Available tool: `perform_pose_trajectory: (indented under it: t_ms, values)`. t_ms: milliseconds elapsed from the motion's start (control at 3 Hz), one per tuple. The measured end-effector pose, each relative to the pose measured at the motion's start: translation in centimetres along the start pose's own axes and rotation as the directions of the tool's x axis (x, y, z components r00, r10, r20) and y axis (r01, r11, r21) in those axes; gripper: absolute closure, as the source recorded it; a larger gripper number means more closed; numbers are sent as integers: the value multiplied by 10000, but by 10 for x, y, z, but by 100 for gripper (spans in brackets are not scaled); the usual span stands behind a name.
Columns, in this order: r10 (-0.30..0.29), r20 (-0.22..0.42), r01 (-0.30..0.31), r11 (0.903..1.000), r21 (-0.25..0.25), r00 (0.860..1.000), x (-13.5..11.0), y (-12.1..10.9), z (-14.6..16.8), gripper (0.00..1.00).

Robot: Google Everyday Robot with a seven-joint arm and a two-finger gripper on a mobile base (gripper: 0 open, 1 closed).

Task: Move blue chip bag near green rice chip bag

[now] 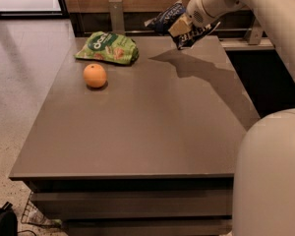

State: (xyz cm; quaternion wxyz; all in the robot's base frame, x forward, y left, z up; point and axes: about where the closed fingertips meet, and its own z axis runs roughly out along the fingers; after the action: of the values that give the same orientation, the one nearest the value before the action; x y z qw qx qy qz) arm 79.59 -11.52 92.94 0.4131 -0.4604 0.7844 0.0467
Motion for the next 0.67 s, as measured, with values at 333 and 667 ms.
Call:
perform_pose_trajectory:
  t_ms: [333,667]
  values:
    - [452,88,-454,9987,224,9989,13,-14,15,99]
    - [420,69,-421,9990,161,9991,13,-12,17,76]
